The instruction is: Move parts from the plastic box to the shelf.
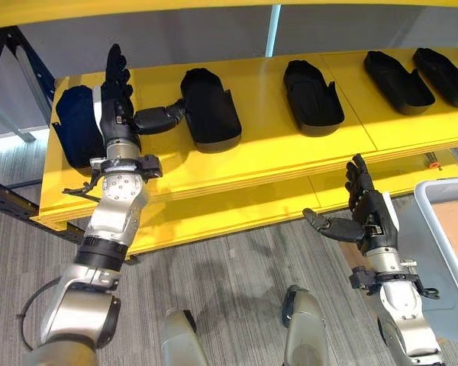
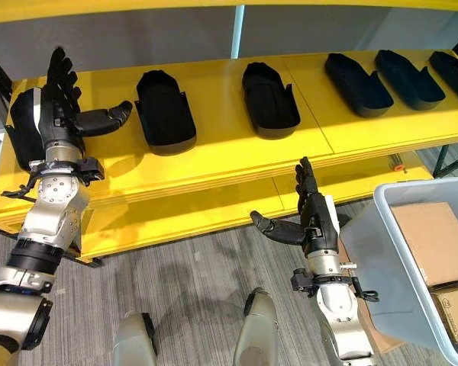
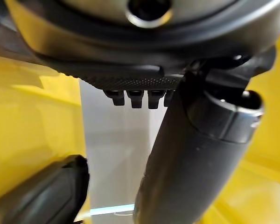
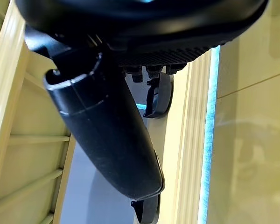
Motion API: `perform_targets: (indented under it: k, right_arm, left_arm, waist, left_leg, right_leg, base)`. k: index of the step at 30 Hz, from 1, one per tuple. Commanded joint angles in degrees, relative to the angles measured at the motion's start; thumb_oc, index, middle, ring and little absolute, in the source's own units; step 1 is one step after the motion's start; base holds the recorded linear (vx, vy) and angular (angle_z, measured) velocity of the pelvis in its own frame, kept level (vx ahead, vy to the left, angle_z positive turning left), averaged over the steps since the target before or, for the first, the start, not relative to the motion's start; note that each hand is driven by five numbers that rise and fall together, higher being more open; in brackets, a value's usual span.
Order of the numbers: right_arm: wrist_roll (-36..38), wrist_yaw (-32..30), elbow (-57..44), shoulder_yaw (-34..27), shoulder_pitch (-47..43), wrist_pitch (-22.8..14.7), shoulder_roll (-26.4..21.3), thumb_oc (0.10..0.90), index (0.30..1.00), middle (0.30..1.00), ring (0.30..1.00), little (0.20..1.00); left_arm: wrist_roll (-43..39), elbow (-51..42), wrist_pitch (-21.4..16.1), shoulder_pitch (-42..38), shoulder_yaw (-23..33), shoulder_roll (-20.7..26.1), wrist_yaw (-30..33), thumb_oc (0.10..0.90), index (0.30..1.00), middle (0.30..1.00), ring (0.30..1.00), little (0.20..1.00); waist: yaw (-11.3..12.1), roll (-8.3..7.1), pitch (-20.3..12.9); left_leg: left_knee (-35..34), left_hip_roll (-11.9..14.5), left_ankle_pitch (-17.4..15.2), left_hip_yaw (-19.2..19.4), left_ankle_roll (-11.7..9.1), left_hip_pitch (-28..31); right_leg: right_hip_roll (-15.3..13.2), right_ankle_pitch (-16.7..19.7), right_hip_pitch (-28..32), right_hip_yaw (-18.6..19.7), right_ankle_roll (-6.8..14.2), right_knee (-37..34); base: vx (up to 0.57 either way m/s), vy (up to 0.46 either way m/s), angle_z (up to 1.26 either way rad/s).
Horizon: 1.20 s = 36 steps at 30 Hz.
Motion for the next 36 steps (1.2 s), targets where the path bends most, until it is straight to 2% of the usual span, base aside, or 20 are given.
perform_targets:
  k: [1, 7, 13, 17, 24, 36]
  right_arm:
    - [-0.53, -1.21, -4.02, -1.27, -3.84, -5.70, -2.10, 0.900, 1.000, 1.000, 1.000, 1.000]
    - [-0.42, -0.84, -4.66, -0.67, -2.84, -6.09, -2.83, 0.900, 1.000, 1.000, 1.000, 1.000]
    - [-0.12, -0.39, -5.36, -0.81, -1.65, -6.96, -3.85, 0.900, 1.000, 1.000, 1.000, 1.000]
    - [0.67, 0.22, -5.72, -0.96, -1.05, -7.62, -4.61, 0.900, 1.000, 1.000, 1.000, 1.000]
    - [1.73, 0.90, -6.03, -1.39, -0.40, -8.23, -5.39, 0.900, 1.000, 1.000, 1.000, 1.000]
    - [2.32, 1.03, -6.74, -2.34, 0.48, -8.18, -5.99, 0.900, 1.000, 1.000, 1.000, 1.000]
  left_arm:
    - [0.04, -0.50, -6.24, -8.20, 0.11, 3.76, 2.92, 0.900, 1.000, 1.000, 1.000, 1.000]
    - [0.29, 2.89, -6.41, -10.72, 1.25, 3.72, 5.52, 0.900, 1.000, 1.000, 1.000, 1.000]
    - [6.94, 3.21, -5.57, -10.21, 3.90, 4.39, 10.52, 0.900, 1.000, 1.000, 1.000, 1.000]
    - [12.87, 5.35, -3.60, -10.43, 4.46, 6.42, 12.60, 0.900, 1.000, 1.000, 1.000, 1.000]
    - [17.64, 10.69, -1.21, -12.09, 3.00, 9.67, 12.93, 0.900, 1.000, 1.000, 1.000, 1.000]
    - [17.18, 16.37, 0.57, -15.00, 0.53, 9.54, 10.70, 0.900, 1.000, 1.000, 1.000, 1.000]
  waist:
    - [0.43, -0.23, -5.33]
    - [-0.03, -0.49, -5.52]
    - [0.04, -1.13, -5.71]
    - [-0.05, -1.55, -6.09]
    - [-0.38, -2.00, -6.38]
    - [-0.50, -2.95, -5.73]
  left_leg:
    - [-6.05, -1.23, 4.22, -0.69, 2.14, 1.72]
    - [-6.19, -0.99, 4.24, -0.57, 1.99, 1.84]
    - [-5.94, -0.66, 3.85, -0.48, 1.83, 1.89]
    - [-5.73, -0.51, 3.74, -0.38, 1.77, 1.68]
    - [-5.30, -0.32, 3.99, -0.49, 1.75, 0.82]
    - [-4.17, -0.34, 3.51, -0.93, 1.98, -0.38]
  right_leg:
    - [0.54, -5.97, 6.29, 1.03, 0.70, 1.33]
    - [0.74, -6.21, 6.33, 1.23, 0.74, 1.21]
    - [0.91, -6.40, 6.43, 1.21, 0.86, 1.12]
    - [1.18, -6.49, 6.30, 1.41, 0.87, 1.16]
    - [1.28, -6.03, 5.87, 1.37, 0.95, 0.85]
    - [1.58, -6.08, 5.28, 1.53, 0.80, 1.26]
  base:
    - [0.00, 0.000, 0.00]
    - [0.00, 0.000, 0.00]
    - [0.00, 0.000, 0.00]
    - [0.00, 0.000, 0.00]
    - [0.00, 0.000, 0.00]
    - [0.00, 0.000, -0.01]
